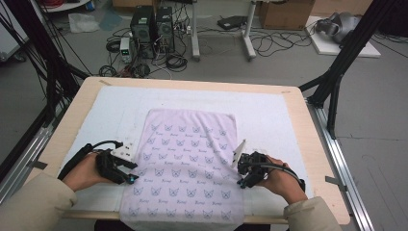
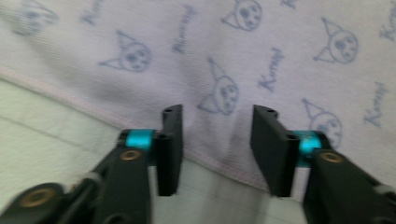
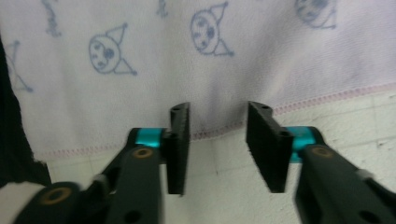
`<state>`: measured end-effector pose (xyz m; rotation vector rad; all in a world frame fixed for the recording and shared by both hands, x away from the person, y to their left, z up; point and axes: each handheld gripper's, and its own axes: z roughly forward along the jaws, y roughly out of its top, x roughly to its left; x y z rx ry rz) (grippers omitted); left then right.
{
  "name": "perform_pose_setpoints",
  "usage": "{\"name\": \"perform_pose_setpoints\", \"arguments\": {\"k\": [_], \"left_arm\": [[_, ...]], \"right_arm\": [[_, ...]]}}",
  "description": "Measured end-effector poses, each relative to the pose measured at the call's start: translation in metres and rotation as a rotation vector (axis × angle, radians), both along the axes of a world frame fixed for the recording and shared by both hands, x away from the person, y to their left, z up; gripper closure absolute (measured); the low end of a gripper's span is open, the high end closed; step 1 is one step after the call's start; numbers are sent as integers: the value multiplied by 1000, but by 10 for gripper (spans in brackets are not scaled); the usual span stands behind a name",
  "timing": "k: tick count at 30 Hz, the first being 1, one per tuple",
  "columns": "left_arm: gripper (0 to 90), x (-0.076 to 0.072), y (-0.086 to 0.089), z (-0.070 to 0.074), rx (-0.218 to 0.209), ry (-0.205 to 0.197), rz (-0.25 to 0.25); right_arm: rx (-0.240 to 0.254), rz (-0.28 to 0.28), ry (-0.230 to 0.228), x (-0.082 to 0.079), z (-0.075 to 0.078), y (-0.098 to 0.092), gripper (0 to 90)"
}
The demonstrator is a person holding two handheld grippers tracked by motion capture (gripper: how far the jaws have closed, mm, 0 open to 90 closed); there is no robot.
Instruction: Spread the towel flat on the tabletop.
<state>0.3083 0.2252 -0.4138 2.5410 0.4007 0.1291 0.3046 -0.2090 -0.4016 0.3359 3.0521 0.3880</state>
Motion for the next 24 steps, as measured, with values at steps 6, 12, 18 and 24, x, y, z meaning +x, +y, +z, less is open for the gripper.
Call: {"name": "perform_pose_setpoints", "arguments": {"k": [6,12,18,24], "left_arm": [[418,-3,17,16,-226,-134,20],[253,-12,34,24,-414,-228,104],[17,-26,42,24,-538,-288,173],[17,-30,54,23,-590,-305,212]], "right_arm": [[268,-72,-82,-4,17,-18,239],[494,-159,-227,-14,21,-38,6],[694,-254,-366,-24,19,-56,6],[872,-315,-419,-31,18,-72,6]]}}
